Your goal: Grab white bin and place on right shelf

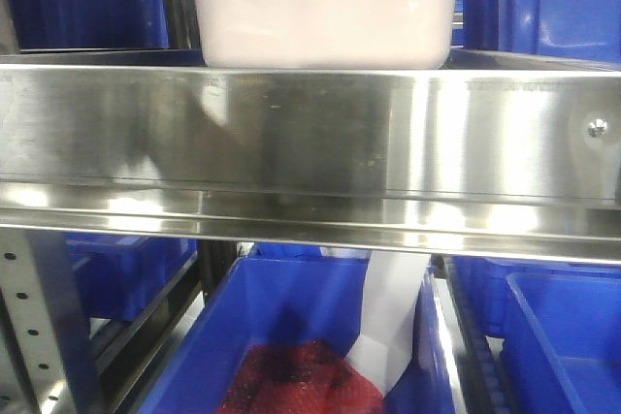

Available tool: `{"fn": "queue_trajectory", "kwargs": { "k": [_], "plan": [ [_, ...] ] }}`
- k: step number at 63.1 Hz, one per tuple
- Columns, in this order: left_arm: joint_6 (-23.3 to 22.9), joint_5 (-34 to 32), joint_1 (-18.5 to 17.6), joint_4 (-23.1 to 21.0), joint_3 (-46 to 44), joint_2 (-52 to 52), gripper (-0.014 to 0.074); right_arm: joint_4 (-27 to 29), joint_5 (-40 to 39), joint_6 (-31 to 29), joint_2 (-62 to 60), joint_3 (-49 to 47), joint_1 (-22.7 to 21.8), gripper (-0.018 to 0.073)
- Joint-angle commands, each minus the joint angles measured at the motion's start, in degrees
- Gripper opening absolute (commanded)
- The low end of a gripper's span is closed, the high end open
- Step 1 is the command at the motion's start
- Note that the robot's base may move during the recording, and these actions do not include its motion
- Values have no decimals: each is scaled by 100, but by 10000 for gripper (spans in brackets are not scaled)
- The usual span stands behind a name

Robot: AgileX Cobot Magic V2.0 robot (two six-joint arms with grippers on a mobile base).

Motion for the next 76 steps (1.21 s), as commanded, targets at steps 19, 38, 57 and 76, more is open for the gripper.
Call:
{"fn": "queue_trajectory", "kwargs": {
  "k": [19, 38, 57, 76],
  "plan": [
    [-59, -431, -40, -84, -158, 34, -119, -79, -493, 0, -9, -169, -15, 76],
    [-59, -431, -40, -84, -158, 34, -119, -79, -493, 0, -9, -169, -15, 76],
    [-59, -431, -40, -84, -158, 34, -119, -79, -493, 0, -9, -169, -15, 76],
    [-59, -431, -40, -84, -158, 34, -119, -79, -493, 0, -9, -169, -15, 76]
  ]
}}
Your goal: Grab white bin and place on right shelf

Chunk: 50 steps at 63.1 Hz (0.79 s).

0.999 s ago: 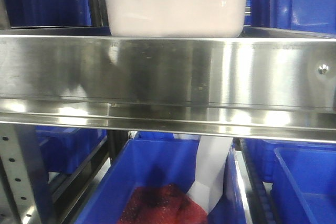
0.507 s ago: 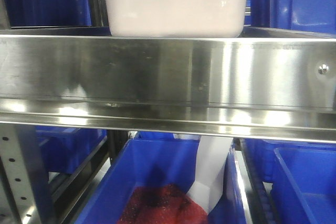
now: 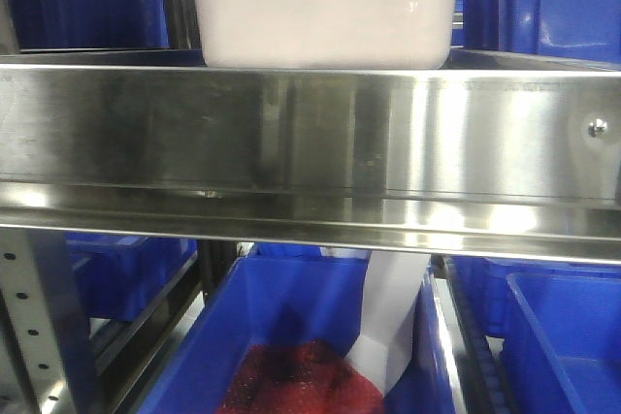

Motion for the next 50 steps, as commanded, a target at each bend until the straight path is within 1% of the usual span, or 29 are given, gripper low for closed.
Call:
{"fn": "queue_trajectory", "kwargs": {
  "k": [1, 50],
  "plan": [
    [-59, -431, -40, -84, -158, 34, -119, -70, -493, 0, -9, -169, -15, 76],
    [-59, -431, -40, -84, -158, 34, -119, -70, -493, 0, -9, -169, -15, 76]
  ]
}}
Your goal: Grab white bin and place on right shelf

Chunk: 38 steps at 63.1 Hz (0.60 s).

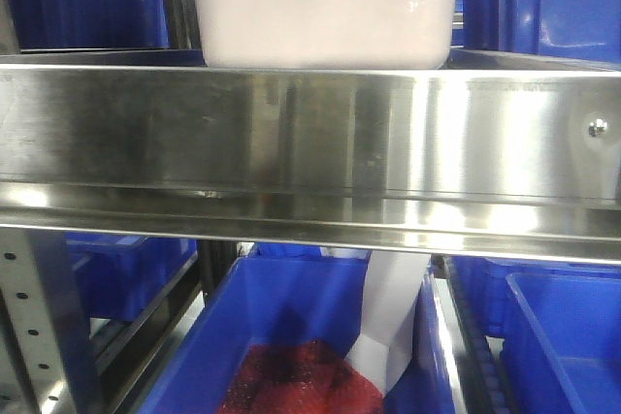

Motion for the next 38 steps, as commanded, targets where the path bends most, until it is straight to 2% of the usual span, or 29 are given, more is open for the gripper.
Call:
{"fn": "queue_trajectory", "kwargs": {
  "k": [1, 38],
  "plan": [
    [-46, -468, -40, -61, -158, 34, -119, -70, -493, 0, -9, -169, -15, 76],
    [-46, -468, -40, -61, -158, 34, -119, -70, -493, 0, -9, -169, -15, 76]
  ]
}}
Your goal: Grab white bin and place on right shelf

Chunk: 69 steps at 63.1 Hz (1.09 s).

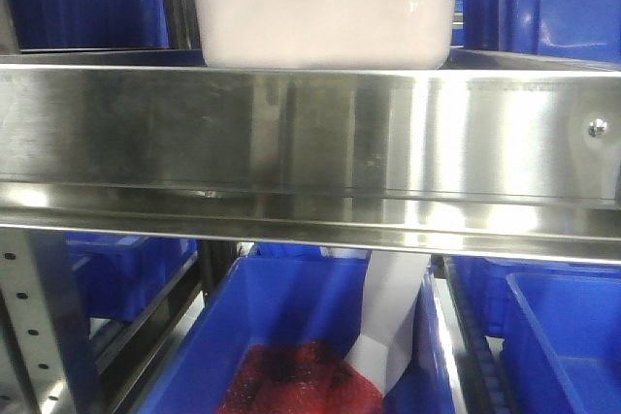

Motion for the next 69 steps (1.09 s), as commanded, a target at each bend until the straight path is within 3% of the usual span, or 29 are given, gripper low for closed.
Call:
{"fn": "queue_trajectory", "kwargs": {
  "k": [1, 37, 43, 51, 55, 59, 62, 69],
  "plan": [
    [-46, -482, -40, -73, -158, 34, -119, -70, -493, 0, -9, -169, -15, 76],
    [-46, -495, -40, -73, 13, 20, -119, -70, -493, 0, -9, -169, -15, 76],
    [-61, -898, -40, -73, 314, -59, -119, -70, -493, 0, -9, -169, -15, 76],
    [-100, -2088, -40, -11, 1046, -284, -119, -70, -499, 0, -9, -169, -15, 76],
    [-352, -2635, -53, 37, 1454, -445, -119, -70, -499, 0, -9, -169, -15, 76],
    [-799, -3129, -138, 387, 1907, -631, -119, -70, -499, 0, -9, -169, -15, 76],
    [-1225, -3455, -267, 910, 2291, -825, -119, -70, -499, 0, -9, -169, -15, 76],
    [-1358, -3970, -567, 1148, 2930, -1213, -119, -70, -499, 0, -9, -169, -15, 76]
  ]
}}
